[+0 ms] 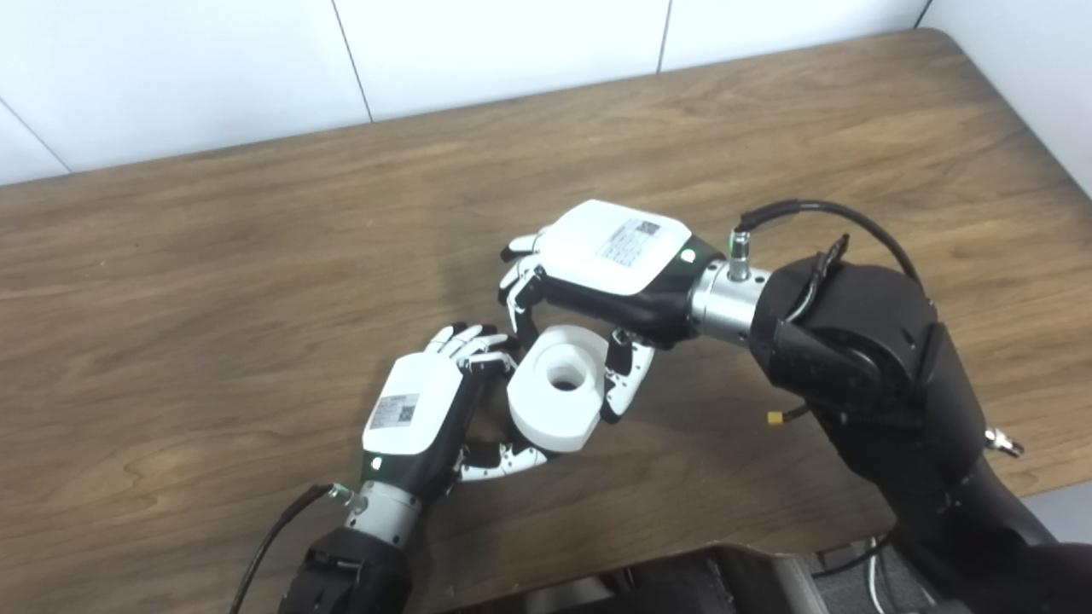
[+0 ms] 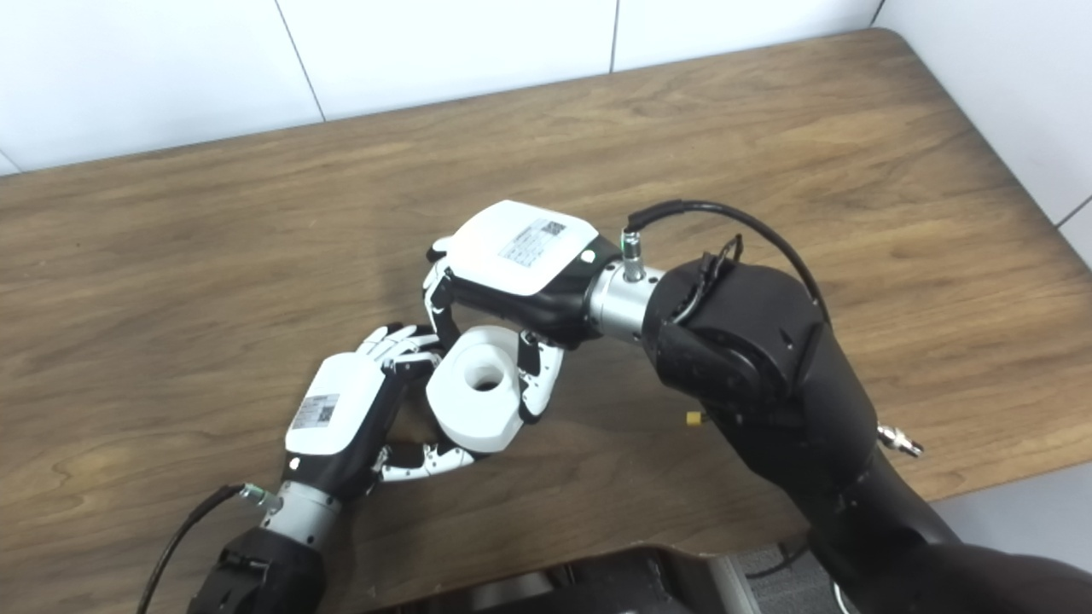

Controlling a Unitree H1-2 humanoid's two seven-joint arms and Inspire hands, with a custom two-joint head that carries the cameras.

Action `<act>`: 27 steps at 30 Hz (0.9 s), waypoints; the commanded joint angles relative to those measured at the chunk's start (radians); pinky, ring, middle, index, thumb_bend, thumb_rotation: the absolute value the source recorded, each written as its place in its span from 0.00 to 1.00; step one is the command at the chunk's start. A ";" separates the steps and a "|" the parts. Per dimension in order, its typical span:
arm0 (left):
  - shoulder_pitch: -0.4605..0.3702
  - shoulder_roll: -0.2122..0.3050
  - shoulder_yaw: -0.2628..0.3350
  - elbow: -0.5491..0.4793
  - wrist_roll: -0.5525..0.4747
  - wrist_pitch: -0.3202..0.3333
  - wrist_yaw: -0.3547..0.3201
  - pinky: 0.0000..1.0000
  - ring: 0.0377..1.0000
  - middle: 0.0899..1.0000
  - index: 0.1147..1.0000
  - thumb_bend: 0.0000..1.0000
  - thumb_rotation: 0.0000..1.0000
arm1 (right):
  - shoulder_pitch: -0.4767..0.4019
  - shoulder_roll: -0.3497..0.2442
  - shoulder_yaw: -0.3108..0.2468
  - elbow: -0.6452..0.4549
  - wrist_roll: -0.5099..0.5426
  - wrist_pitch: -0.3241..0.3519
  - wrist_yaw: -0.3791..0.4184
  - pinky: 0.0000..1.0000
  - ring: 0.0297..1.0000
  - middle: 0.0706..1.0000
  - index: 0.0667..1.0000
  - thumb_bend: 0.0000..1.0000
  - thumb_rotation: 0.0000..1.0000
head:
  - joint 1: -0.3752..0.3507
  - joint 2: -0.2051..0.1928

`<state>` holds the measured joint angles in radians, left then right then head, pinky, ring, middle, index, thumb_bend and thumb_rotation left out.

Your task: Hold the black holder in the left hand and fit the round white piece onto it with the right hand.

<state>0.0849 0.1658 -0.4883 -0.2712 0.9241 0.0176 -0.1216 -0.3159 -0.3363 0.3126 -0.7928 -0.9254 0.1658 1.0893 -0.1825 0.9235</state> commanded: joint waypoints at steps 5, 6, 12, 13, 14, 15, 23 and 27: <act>0.003 0.004 -0.010 0.017 0.010 0.014 -0.041 0.92 0.86 0.78 0.42 0.52 0.05 | -0.004 0.001 -0.001 -0.012 -0.009 -0.022 -0.012 0.88 0.90 0.78 0.45 0.52 0.13 | -0.002 0.000; 0.002 0.004 -0.010 0.018 0.010 0.013 -0.040 0.93 0.86 0.78 0.42 0.52 0.05 | -0.005 0.000 0.000 -0.012 -0.012 -0.022 -0.009 0.88 0.90 0.78 0.45 0.52 0.13 | -0.002 -0.001; 0.002 0.002 -0.009 0.017 0.008 0.015 -0.042 0.93 0.86 0.78 0.42 0.52 0.05 | -0.014 -0.006 -0.001 -0.012 -0.013 -0.026 -0.002 0.87 0.91 0.79 0.45 0.53 0.14 | -0.002 -0.001; 0.002 0.002 -0.009 0.018 0.007 0.013 -0.040 0.93 0.86 0.78 0.42 0.52 0.05 | -0.015 -0.006 -0.002 -0.013 -0.011 -0.023 0.000 0.87 0.91 0.80 0.46 0.53 0.15 | -0.002 -0.001; 0.002 0.002 -0.009 0.019 0.008 0.013 -0.039 0.93 0.86 0.78 0.42 0.52 0.05 | -0.016 -0.007 -0.004 -0.013 -0.010 -0.021 0.003 0.87 0.91 0.80 0.51 0.75 0.17 | -0.001 -0.001; 0.002 0.002 -0.009 0.018 0.008 0.014 -0.041 0.93 0.86 0.78 0.42 0.52 0.05 | -0.018 -0.007 -0.004 -0.015 -0.011 -0.018 0.008 0.88 0.91 0.80 0.55 0.87 0.18 | -0.001 -0.001; 0.001 0.003 -0.010 0.019 0.010 0.014 -0.041 0.93 0.86 0.78 0.42 0.52 0.05 | -0.037 -0.005 -0.012 -0.026 -0.028 -0.011 0.058 0.90 0.94 0.85 0.66 1.00 0.26 | -0.001 -0.001; 0.002 0.000 -0.008 0.022 0.009 0.013 -0.034 0.92 0.86 0.77 0.42 0.52 0.05 | -0.040 -0.003 -0.020 -0.029 -0.024 -0.010 0.062 0.91 0.95 0.88 0.70 1.00 0.28 | -0.001 -0.001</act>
<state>0.0842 0.1640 -0.4881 -0.2711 0.9241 0.0178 -0.1227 -0.3181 -0.3395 0.3092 -0.7943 -0.9475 0.1618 1.1564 -0.1825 0.9219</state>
